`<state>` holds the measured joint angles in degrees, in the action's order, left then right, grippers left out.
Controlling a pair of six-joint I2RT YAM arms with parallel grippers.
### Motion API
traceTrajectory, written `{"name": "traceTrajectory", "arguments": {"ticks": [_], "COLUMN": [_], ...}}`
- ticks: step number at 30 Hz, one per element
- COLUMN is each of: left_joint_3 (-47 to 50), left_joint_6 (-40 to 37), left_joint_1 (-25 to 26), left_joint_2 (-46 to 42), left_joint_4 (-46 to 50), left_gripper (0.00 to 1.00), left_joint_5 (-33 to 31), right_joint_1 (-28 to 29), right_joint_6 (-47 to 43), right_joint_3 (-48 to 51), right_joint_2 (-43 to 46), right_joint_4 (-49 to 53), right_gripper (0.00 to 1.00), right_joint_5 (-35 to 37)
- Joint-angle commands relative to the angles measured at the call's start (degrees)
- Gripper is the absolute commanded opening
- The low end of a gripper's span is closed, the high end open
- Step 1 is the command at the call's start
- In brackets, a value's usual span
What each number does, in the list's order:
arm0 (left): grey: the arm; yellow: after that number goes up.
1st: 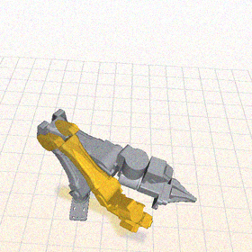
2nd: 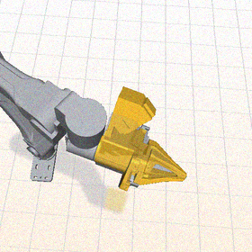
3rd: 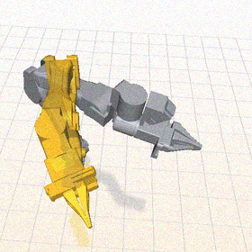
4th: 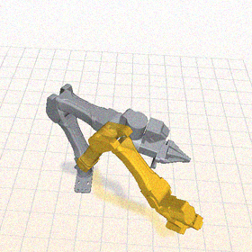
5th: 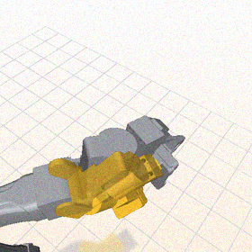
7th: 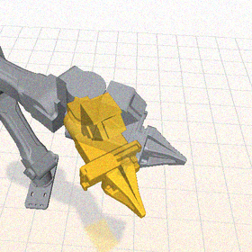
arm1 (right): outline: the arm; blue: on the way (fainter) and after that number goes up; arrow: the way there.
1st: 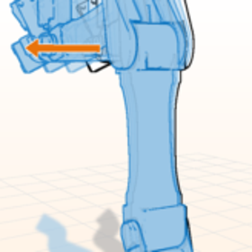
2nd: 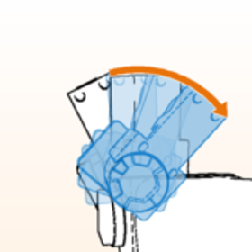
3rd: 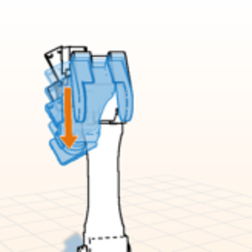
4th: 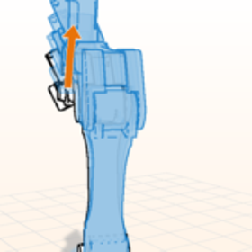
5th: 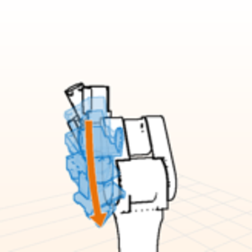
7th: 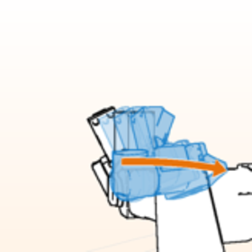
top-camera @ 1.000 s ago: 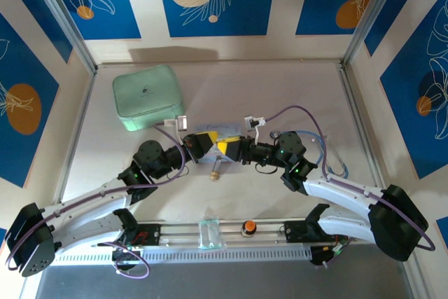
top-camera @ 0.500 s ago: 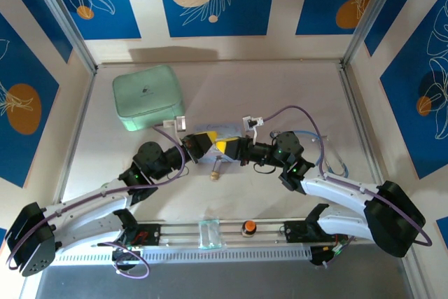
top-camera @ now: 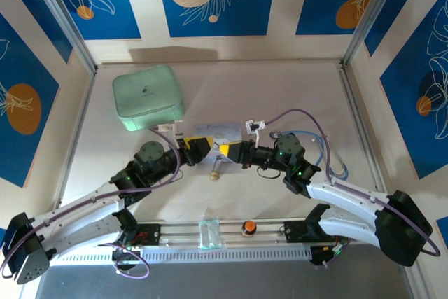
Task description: Unlock the padlock with the key
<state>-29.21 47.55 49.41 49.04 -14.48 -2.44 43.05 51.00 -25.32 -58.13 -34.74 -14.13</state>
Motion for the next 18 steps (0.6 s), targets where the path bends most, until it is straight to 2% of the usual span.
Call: {"name": "traceTrajectory", "arguments": {"ticks": [1, 4, 9, 18], "left_joint_3": [-0.6, -0.38, 0.38, 0.79], "left_joint_6": [-2.73, -3.08, -5.94, -16.72], "left_joint_1": [0.32, 0.62, 2.42, 2.63], "left_joint_2": [2.38, 7.41, 14.05, 25.07], "left_joint_4": [11.22, 13.16, 12.29, 4.62], "left_gripper": [0.55, 0.45, 0.42, 0.52], "left_joint_5": [-0.25, 3.69, 5.85, 7.68], "right_joint_1": [-1.33, -2.32, -2.71, -2.8], "right_joint_6": [-2.8, -4.62, -6.57, -6.09], "right_joint_3": [-0.42, -0.95, -0.52, 0.33], "right_joint_2": [2.67, 3.59, 4.59, 4.16], "right_joint_4": [14.96, 23.23, 27.53, 28.53], "right_gripper": [0.0, 0.0, 0.0, 0.0], "right_joint_5": [5.76, 8.3, 8.97, 10.33]}}
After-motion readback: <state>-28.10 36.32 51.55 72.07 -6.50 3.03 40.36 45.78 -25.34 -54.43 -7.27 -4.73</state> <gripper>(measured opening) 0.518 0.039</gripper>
